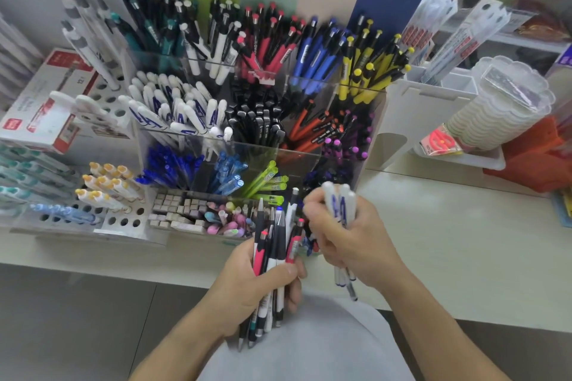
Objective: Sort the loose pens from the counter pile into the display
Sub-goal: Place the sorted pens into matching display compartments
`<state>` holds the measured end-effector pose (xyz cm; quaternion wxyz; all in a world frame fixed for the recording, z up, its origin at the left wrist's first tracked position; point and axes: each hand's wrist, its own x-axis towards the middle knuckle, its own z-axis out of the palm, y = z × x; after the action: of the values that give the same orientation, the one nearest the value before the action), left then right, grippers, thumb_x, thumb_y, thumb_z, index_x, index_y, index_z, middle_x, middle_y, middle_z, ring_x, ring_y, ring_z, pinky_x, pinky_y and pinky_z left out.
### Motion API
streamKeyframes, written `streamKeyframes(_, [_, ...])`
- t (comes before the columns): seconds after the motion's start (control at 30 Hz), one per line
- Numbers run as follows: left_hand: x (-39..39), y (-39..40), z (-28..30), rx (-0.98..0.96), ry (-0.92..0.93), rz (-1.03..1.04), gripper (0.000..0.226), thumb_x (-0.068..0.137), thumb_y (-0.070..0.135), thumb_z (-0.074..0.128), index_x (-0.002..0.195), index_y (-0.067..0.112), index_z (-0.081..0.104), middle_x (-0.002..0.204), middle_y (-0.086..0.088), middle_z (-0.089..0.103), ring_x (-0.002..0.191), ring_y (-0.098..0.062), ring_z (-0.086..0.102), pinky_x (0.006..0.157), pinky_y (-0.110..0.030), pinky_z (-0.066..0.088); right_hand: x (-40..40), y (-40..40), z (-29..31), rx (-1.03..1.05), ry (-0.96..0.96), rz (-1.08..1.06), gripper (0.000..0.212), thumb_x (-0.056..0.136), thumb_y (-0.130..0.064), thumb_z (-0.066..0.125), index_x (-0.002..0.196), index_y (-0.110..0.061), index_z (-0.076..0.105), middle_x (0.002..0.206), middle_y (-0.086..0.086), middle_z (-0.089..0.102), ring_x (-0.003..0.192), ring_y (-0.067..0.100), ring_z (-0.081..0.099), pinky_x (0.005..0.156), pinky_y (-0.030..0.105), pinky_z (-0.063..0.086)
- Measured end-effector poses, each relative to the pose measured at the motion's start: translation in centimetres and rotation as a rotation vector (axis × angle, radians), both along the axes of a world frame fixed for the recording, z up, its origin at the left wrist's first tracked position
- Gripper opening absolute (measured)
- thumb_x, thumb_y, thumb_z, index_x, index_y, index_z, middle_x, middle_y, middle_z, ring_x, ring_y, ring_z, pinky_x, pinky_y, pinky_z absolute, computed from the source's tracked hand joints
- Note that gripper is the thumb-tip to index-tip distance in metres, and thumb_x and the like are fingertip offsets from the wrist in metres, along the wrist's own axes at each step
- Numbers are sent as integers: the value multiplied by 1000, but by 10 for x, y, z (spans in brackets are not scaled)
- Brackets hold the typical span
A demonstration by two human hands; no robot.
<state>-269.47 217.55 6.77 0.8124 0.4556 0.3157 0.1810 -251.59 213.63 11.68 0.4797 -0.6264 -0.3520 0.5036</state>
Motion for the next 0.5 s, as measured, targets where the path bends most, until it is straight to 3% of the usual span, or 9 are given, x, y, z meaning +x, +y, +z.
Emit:
streamKeyframes(0.03, [0, 0, 1, -21, -44, -34, 20, 79, 22, 71, 88, 5, 66, 67, -26, 64, 55, -31, 61, 53, -31, 50, 2, 2, 5, -3, -91, 90, 5, 97, -10, 65, 92, -10, 66, 55, -8, 51, 42, 7, 42, 41, 20, 35])
streamKeyframes(0.13, [0, 3, 3, 12, -88, -96, 15, 79, 17, 65, 89, 7, 67, 65, -24, 64, 53, -29, 61, 55, -30, 50, 8, 7, 12, -3, -317, 287, 18, 92, -13, 72, 108, -21, 73, 70, -15, 65, 59, 3, 58, 56, 20, 50])
streamKeyframes(0.2, [0, 4, 3, 76, -69, -115, 7, 81, 10, 63, 87, 9, 67, 62, -20, 63, 51, -27, 58, 55, -29, 48, 11, 10, 17, -45, -352, 326, 20, 90, -12, 71, 105, -25, 75, 74, -8, 69, 61, 7, 60, 58, 27, 54])
streamKeyframes(0.3, [-1, 3, 3, 121, -45, -134, 15, 81, 1, 59, 83, 14, 67, 62, -20, 61, 50, -26, 55, 58, -30, 47, 13, 16, 19, -95, -431, 357, 16, 85, -8, 69, 93, -21, 76, 74, 5, 69, 59, 22, 62, 60, 47, 60])
streamKeyframes(0.4, [-1, 4, 3, 107, -72, -140, 7, 79, 11, 64, 84, 14, 68, 68, -29, 60, 51, -26, 55, 58, -31, 47, 18, 19, 21, -109, -377, 395, 2, 87, -15, 75, 89, -14, 74, 76, 15, 70, 70, 39, 66, 60, 56, 55])
streamKeyframes(0.5, [-2, 6, 2, 102, -82, -142, 13, 82, 15, 67, 90, 5, 65, 71, -32, 59, 53, -26, 55, 59, -30, 46, 24, 20, 22, -77, -325, 368, 14, 87, -16, 79, 88, -4, 73, 78, 22, 67, 69, 43, 64, 59, 54, 52])
